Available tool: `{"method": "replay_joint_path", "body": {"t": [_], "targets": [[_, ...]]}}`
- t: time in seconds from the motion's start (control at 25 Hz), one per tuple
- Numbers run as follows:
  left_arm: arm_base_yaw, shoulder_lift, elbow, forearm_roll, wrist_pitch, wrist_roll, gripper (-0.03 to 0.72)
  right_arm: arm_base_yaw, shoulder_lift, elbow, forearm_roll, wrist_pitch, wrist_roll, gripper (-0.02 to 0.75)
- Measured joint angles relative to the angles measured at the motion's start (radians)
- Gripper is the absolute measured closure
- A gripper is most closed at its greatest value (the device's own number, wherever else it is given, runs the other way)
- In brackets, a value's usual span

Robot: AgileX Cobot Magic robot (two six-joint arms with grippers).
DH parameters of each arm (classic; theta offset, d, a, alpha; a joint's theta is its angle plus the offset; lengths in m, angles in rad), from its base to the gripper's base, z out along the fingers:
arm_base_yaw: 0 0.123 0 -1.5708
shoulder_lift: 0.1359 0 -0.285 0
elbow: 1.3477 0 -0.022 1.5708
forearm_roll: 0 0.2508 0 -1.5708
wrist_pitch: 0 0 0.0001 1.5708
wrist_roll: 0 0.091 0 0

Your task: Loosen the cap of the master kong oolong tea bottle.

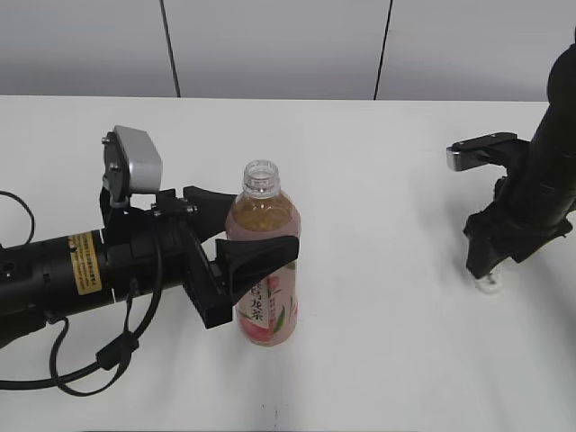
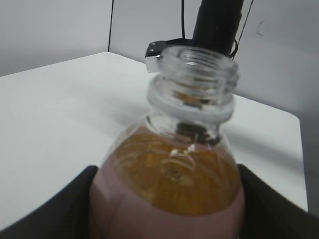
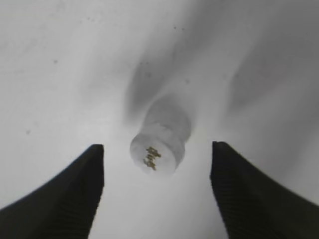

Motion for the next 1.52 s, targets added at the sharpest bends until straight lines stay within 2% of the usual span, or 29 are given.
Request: {"method": "replay_joint_path", "body": {"t": [0.08,0.16,0.36,0.64,0.84,1.28,1.52], "targets": [[0.000,0.000,0.000,0.000,0.000,0.000,0.216,0.000,0.001,0.000,0.009,-0.001,0.031,0.152],[0.000,0.000,0.000,0.000,0.000,0.000,0.216,0.000,0.001,0.000,0.010,0.000,0.071,0.111],[0.000,0.000,0.000,0.000,0.000,0.000,0.216,0.000,-0.061,0.000,-0.026,0.172,0.181,0.201],[0.000,0.000,0.000,0.000,0.000,0.000,0.216,0.000,-0.371,0.059,-0.039,0.311,0.237,0.226],[0.000,0.000,0.000,-0.001,0.001,0.000,0.216,0.000,-0.697,0.156,-0.039,0.314,0.259,0.225],[0.000,0.000,0.000,-0.004,0.003,0.000,0.216,0.001,-1.390,0.534,-0.039,0.318,0.280,0.227],[0.000,0.000,0.000,-0.003,0.004,0.000,0.216,0.001,-1.712,0.627,-0.039,0.277,0.284,0.227]]}}
